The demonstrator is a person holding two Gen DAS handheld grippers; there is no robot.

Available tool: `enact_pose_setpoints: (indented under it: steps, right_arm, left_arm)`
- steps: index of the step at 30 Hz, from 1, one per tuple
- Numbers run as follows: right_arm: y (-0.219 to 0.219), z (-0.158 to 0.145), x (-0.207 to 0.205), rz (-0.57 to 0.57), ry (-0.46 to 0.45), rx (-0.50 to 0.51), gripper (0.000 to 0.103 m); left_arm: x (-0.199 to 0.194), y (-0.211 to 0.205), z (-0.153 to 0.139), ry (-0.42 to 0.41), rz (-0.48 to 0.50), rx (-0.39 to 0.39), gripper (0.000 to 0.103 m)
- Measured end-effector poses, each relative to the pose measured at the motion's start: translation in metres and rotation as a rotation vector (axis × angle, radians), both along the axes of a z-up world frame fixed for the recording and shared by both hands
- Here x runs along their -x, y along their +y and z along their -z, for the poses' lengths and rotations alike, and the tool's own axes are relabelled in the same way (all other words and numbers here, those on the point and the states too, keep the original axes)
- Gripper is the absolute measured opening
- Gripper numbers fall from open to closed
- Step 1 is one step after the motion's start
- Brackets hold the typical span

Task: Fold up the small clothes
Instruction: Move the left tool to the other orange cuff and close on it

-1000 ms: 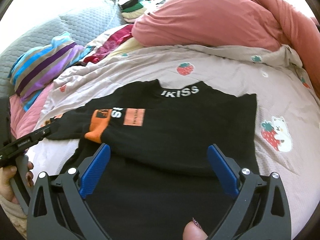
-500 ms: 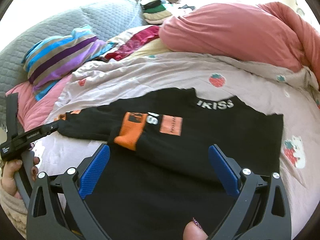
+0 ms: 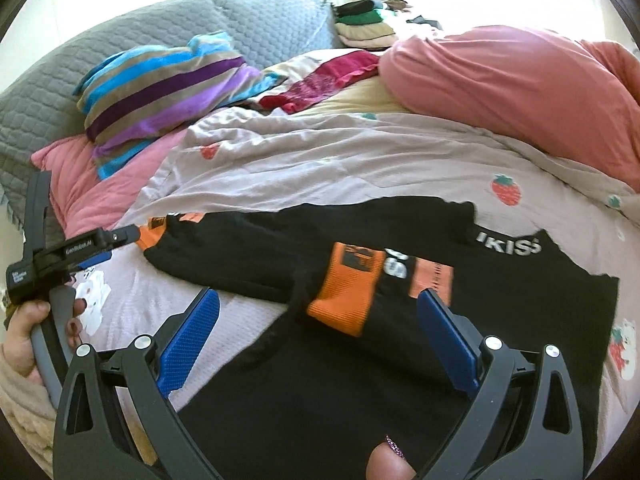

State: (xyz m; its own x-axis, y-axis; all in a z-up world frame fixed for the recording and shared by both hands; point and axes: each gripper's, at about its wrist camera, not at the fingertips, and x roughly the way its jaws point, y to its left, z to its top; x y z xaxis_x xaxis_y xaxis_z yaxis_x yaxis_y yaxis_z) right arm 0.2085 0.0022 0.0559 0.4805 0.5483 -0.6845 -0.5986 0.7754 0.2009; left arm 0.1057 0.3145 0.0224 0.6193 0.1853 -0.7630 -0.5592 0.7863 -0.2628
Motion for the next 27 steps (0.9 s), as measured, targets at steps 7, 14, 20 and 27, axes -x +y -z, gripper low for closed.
enact_pose_setpoints:
  steps: [7,14,20,27]
  right_arm:
    - [0.036,0.005,0.000,-0.066,0.006,0.016,0.098]
    - [0.074,0.015,-0.001,-0.125,0.027,0.032,0.098]
    - [0.104,0.028,-0.002,-0.174,0.044,0.061,0.098]
    - [0.133,0.042,-0.001,-0.209,0.064,0.087,0.098]
  left_arm:
    - [0.002,0.034,0.013,0.024,-0.067,0.038,0.092]
    - [0.000,0.057,0.030,0.028,-0.118,0.081,0.092]
    - [-0.005,0.078,0.044,0.014,-0.156,0.134,0.086]
    - [-0.010,0.096,0.067,-0.034,-0.210,0.237,0.059]
